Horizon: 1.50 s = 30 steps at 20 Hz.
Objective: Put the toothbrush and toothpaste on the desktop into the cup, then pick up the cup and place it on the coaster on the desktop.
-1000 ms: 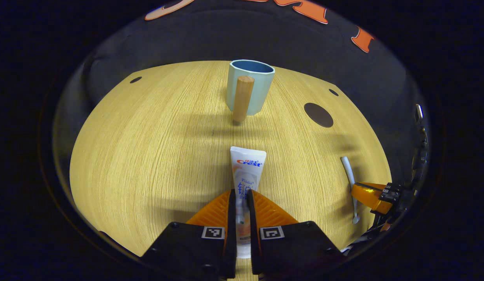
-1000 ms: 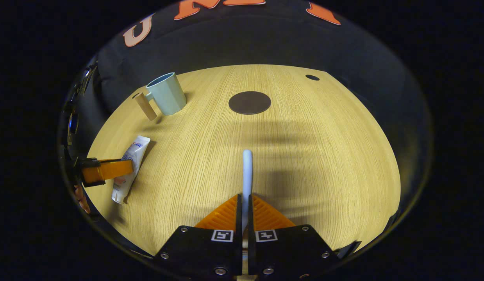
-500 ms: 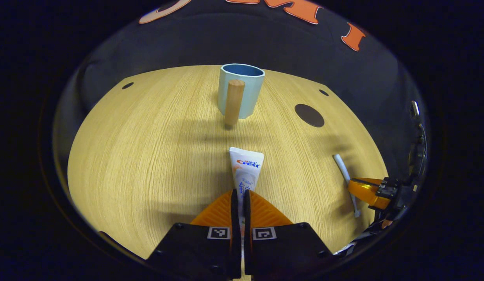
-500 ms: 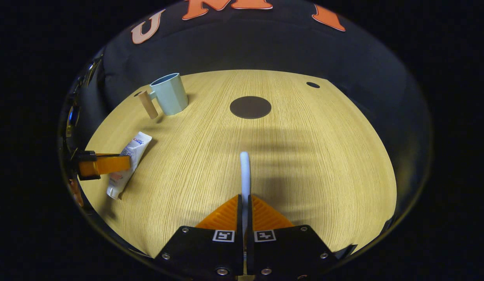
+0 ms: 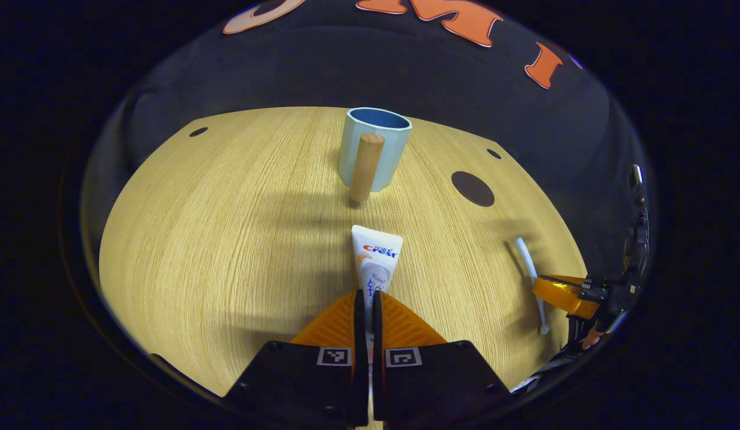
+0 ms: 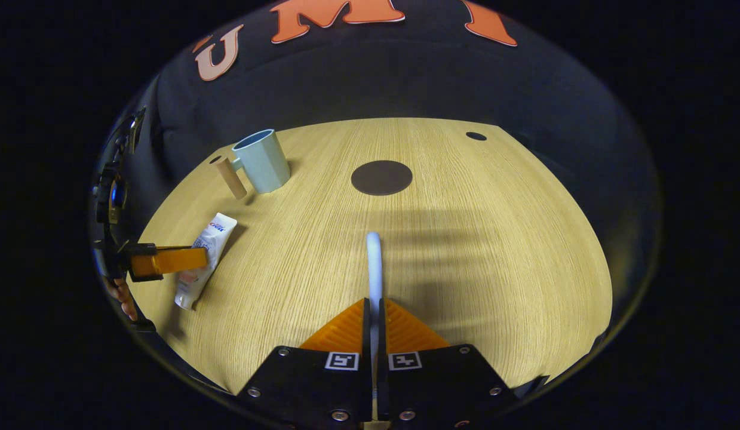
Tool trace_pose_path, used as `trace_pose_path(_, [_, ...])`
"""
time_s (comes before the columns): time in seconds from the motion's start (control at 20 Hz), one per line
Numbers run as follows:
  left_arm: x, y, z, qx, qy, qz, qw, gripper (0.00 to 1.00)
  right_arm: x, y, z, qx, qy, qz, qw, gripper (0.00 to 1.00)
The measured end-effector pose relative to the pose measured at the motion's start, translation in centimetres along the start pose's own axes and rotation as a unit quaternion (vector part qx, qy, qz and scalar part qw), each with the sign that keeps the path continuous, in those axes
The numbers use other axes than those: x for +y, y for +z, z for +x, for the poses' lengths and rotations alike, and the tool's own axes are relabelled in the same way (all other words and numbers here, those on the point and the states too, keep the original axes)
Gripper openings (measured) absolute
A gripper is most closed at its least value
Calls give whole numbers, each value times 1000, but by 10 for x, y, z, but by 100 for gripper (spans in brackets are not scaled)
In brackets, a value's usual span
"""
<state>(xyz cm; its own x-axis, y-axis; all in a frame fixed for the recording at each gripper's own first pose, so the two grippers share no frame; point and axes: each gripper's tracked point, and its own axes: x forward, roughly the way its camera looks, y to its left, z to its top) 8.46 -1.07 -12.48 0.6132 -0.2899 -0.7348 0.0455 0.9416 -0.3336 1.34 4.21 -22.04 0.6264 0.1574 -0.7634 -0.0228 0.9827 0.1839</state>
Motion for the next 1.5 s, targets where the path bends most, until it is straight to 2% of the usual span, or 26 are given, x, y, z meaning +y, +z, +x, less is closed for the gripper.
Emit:
trace_pose_path(0.3, [0, 32, -7, -73, -5, 22, 997, 7, 3, 14, -3, -23, 12, 11, 1000, 4])
trace_pose_path(0.45, [2, 57, -26, -122, -2, 35, 992, 7, 3, 24, -5, -41, 13, 11, 999, 4])
trace_pose_path(0.8, [-10, 123, -52, -210, -25, 30, 977, 7, 1, 49, -5, -75, 11, 6, 997, 4])
trace_pose_path(1.2, [-8, 197, -37, -274, -38, 7, 961, 7, -3, 85, 6, -103, 6, 5, 995, 4])
trace_pose_path(1.5, [-4, 248, -14, -306, -40, 23, 951, 6, 2, 117, 12, -132, 7, 1, 991, 4])
